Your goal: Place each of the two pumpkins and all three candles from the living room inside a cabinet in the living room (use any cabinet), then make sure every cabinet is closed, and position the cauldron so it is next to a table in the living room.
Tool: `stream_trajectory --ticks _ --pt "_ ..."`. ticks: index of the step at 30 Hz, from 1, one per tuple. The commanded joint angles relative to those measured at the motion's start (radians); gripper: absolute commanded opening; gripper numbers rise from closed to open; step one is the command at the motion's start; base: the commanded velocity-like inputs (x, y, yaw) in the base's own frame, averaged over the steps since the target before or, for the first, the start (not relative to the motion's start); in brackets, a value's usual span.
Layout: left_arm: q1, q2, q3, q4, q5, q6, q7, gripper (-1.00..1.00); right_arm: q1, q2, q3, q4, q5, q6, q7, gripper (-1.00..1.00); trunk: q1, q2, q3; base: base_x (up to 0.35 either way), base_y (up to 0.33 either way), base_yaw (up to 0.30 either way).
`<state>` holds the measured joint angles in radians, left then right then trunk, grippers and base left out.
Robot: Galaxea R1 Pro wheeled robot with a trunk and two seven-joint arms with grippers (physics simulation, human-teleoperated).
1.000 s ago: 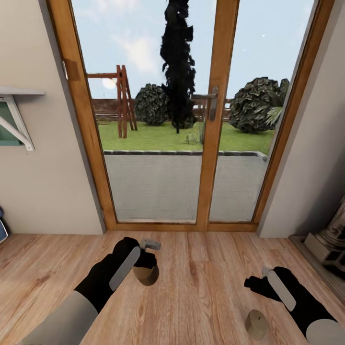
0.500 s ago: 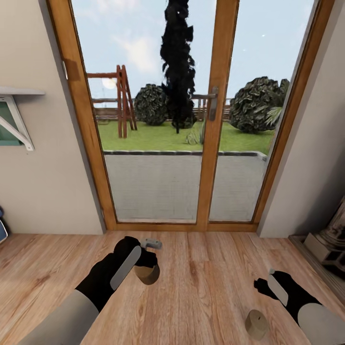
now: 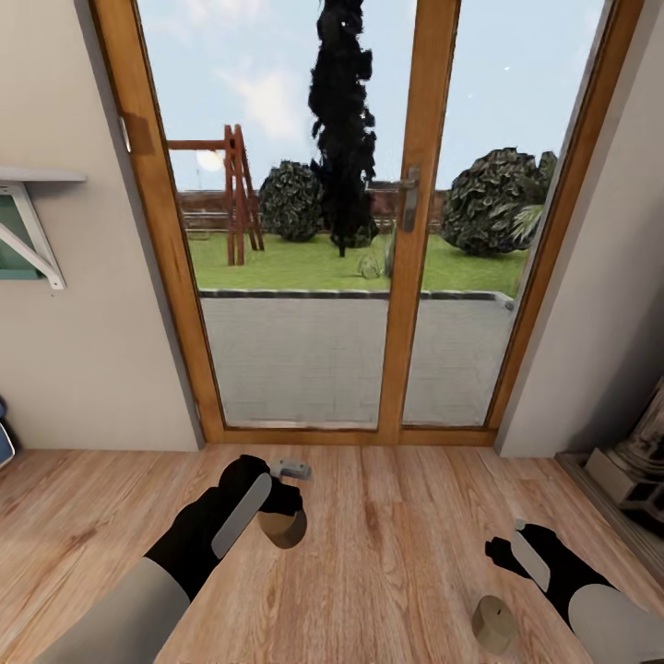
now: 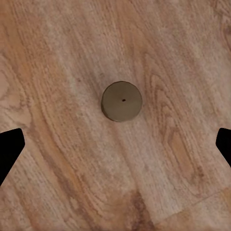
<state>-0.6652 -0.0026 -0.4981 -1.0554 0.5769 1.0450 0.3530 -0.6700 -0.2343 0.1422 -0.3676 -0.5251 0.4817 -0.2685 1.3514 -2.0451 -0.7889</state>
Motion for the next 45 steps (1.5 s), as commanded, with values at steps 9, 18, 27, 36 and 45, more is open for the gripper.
stream_trajectory --ticks 9,18,27,36,45 --pt "-0.001 -0.001 -0.001 0.000 0.010 0.002 0.010 -1.00 0.000 0.000 0.008 -0.001 -0.015 -0.015 -0.004 1.00 0.034 -0.064 -0.029 0.000 0.000 0.000" --pt "-0.001 -0.002 -0.002 -0.001 0.009 0.002 0.010 -1.00 0.000 -0.001 0.008 -0.001 -0.019 -0.024 -0.003 1.00 0.069 -0.127 -0.057 0.000 0.000 0.000" --pt "-0.001 -0.002 -0.003 -0.006 0.008 0.002 0.010 -1.00 0.000 -0.006 0.003 0.000 -0.018 -0.026 -0.003 1.00 0.103 -0.190 -0.086 0.000 0.000 0.000" --pt "-0.001 -0.002 -0.003 -0.008 0.006 0.002 0.010 -1.00 -0.001 -0.016 -0.001 0.044 -0.015 -0.054 0.001 1.00 0.138 -0.253 -0.114 0.000 0.000 0.000" --pt "-0.001 -0.003 -0.004 -0.008 0.006 0.002 0.011 -1.00 -0.045 -0.033 0.007 0.052 0.046 -0.044 0.242 1.00 0.172 -0.316 -0.142 0.000 0.000 0.000"
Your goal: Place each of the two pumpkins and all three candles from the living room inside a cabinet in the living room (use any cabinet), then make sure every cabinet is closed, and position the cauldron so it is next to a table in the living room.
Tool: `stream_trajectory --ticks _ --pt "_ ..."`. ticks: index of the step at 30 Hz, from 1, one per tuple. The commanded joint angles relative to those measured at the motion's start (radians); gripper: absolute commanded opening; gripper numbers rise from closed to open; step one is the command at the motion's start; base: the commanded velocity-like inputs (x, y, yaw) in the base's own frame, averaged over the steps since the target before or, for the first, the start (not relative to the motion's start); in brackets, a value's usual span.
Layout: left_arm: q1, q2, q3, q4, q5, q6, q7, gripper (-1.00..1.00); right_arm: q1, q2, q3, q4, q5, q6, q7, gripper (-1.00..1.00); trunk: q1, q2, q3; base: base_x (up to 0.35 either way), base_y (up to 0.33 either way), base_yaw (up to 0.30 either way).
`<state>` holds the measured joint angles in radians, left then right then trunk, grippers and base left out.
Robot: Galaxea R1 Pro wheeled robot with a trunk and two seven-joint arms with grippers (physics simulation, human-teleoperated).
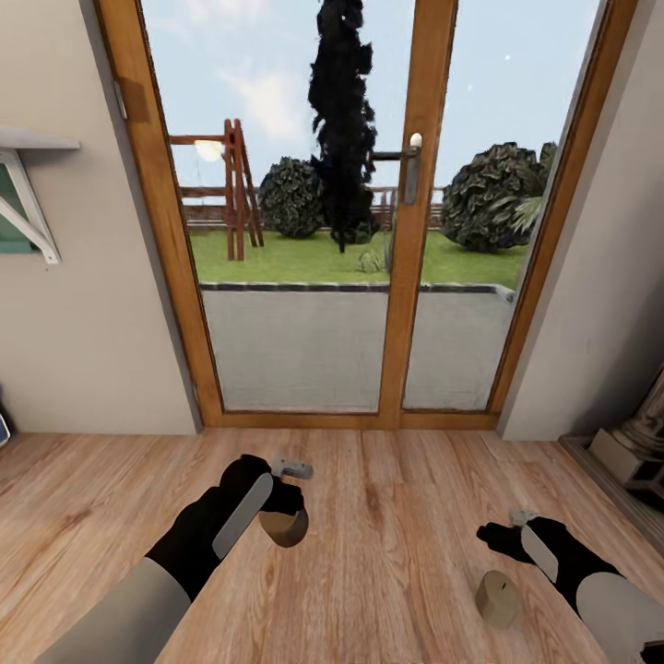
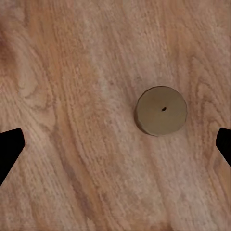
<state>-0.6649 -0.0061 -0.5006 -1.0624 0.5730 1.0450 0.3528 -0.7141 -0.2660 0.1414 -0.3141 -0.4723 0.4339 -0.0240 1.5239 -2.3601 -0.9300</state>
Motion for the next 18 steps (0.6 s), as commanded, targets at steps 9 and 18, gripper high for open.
stream_trajectory --ticks 9,18 --pt "-0.001 0.000 -0.002 0.004 0.009 0.002 0.011 -1.00 -0.042 -0.029 0.007 0.003 0.016 0.012 0.048 1.00 0.034 -0.064 -0.029 0.000 0.000 0.000" --pt "-0.001 0.000 -0.001 0.004 0.009 0.002 0.011 -1.00 -0.046 -0.045 0.007 0.005 0.018 0.013 0.082 1.00 0.069 -0.127 -0.057 0.000 0.000 0.000"
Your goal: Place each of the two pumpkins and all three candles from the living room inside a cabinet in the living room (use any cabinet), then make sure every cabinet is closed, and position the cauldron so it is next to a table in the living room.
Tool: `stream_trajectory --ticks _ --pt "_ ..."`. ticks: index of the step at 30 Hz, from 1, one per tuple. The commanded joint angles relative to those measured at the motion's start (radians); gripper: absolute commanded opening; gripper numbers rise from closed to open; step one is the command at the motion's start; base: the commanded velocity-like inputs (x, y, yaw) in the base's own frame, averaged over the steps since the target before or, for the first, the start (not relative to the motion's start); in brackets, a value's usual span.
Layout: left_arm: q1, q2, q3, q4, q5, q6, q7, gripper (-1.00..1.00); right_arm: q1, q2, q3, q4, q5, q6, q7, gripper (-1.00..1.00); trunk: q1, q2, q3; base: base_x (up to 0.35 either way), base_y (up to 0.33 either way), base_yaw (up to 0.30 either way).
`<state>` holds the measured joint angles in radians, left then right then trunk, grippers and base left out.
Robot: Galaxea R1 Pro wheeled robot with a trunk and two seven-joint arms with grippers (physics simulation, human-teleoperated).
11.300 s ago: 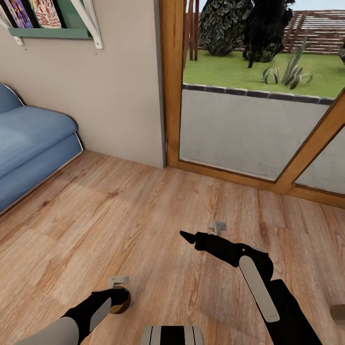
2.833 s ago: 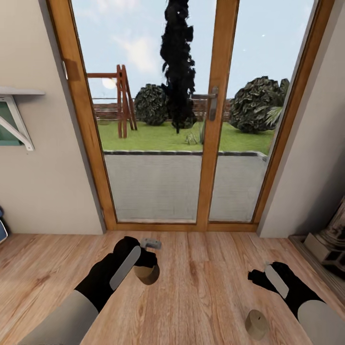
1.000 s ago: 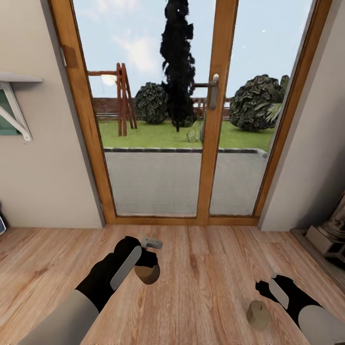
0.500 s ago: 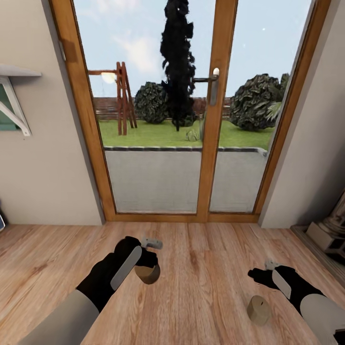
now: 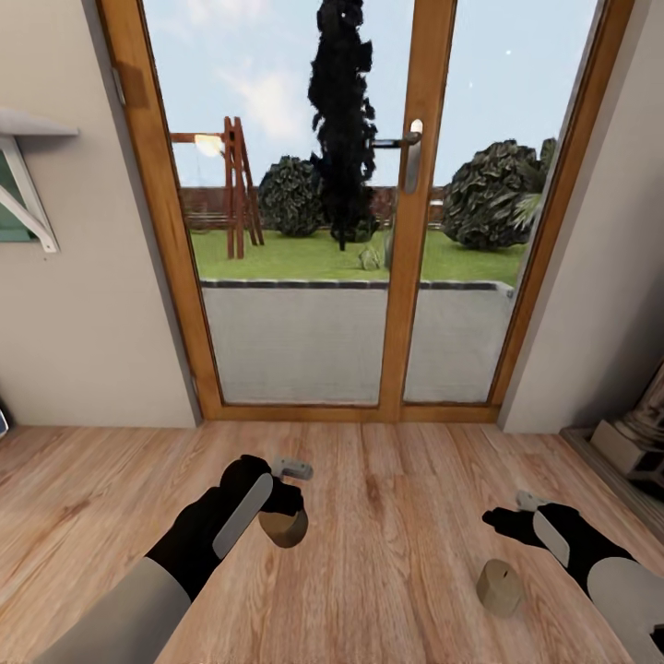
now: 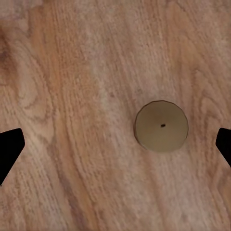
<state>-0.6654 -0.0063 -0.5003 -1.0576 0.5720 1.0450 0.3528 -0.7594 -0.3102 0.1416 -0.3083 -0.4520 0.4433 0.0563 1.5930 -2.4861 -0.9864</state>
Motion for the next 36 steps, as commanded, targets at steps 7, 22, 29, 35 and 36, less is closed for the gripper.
stream_trajectory --ticks 7,22,29,35,36 --pt "-0.002 -0.004 -0.002 -0.001 0.009 0.002 0.011 -1.00 -0.010 -0.003 0.007 -0.004 0.000 0.058 0.000 1.00 0.009 -0.015 -0.027 0.000 0.000 0.000" --pt "-0.002 -0.006 -0.001 -0.013 0.011 0.002 0.011 -1.00 -0.036 -0.012 0.006 -0.002 -0.001 0.099 -0.004 1.00 0.011 -0.016 -0.042 0.001 -0.001 0.000" --pt "-0.002 -0.006 -0.002 -0.013 0.010 0.002 0.011 -1.00 -0.037 -0.011 0.006 -0.002 0.000 0.099 -0.004 1.00 0.011 -0.016 -0.042 0.156 -0.125 0.000" --pt "-0.001 -0.006 -0.002 -0.013 0.011 0.002 0.011 -1.00 -0.037 -0.010 0.006 -0.002 0.000 0.098 -0.004 1.00 0.011 -0.016 -0.042 0.277 -0.084 0.000" --pt "-0.001 -0.005 -0.002 -0.013 0.011 0.002 0.011 -1.00 -0.037 -0.010 0.006 -0.002 0.000 0.098 -0.004 1.00 0.011 -0.016 -0.042 0.221 -0.149 0.000"
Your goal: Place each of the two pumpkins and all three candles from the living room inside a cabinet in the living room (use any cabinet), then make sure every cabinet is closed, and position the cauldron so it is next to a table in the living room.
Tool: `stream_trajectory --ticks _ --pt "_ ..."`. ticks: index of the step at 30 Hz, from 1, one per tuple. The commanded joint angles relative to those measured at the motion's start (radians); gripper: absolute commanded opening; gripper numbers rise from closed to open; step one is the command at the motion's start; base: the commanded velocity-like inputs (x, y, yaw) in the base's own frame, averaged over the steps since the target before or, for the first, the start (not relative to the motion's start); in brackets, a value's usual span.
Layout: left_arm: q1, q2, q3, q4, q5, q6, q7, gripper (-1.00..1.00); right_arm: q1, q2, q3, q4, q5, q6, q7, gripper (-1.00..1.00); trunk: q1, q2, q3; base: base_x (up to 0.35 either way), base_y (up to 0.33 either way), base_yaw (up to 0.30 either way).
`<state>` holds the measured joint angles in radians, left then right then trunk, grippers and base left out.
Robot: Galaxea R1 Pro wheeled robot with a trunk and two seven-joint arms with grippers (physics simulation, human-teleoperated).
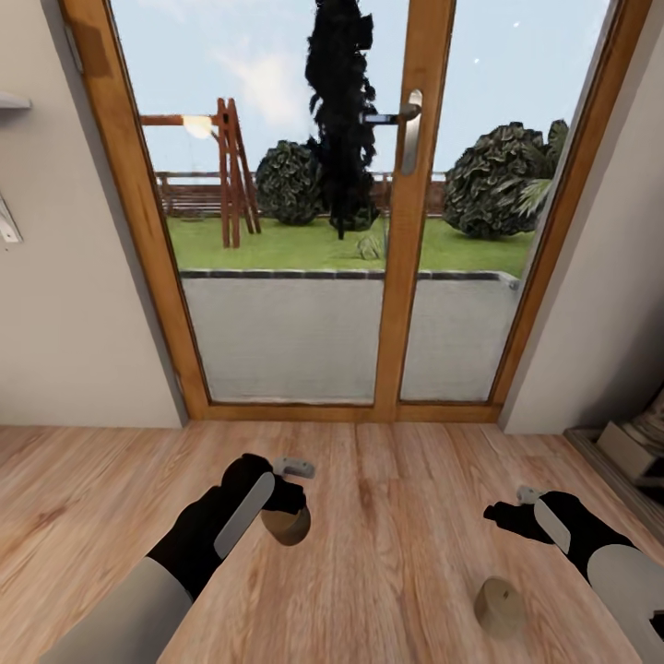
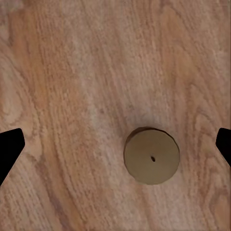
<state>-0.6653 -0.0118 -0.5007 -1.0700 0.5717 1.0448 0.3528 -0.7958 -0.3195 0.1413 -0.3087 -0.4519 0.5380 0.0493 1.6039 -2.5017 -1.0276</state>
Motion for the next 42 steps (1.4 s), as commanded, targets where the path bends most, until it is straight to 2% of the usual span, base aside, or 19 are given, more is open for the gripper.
stream_trajectory --ticks 1,33,42 --pt "-0.001 0.000 -0.001 -0.001 0.011 0.002 0.011 -1.00 0.000 -0.001 0.007 -0.001 0.000 0.004 0.003 1.00 0.000 0.000 -0.001 0.186 -0.136 0.000" --pt "-0.001 0.000 0.000 -0.002 0.011 0.002 0.011 -1.00 0.000 -0.001 0.009 0.000 0.002 0.002 -0.003 1.00 0.000 0.000 -0.001 -0.032 -0.053 0.000" --pt "-0.001 0.001 0.001 -0.009 0.011 0.002 0.011 -1.00 0.000 -0.002 0.009 -0.001 0.002 0.004 -0.001 1.00 0.004 -0.003 -0.036 0.000 0.000 0.000"
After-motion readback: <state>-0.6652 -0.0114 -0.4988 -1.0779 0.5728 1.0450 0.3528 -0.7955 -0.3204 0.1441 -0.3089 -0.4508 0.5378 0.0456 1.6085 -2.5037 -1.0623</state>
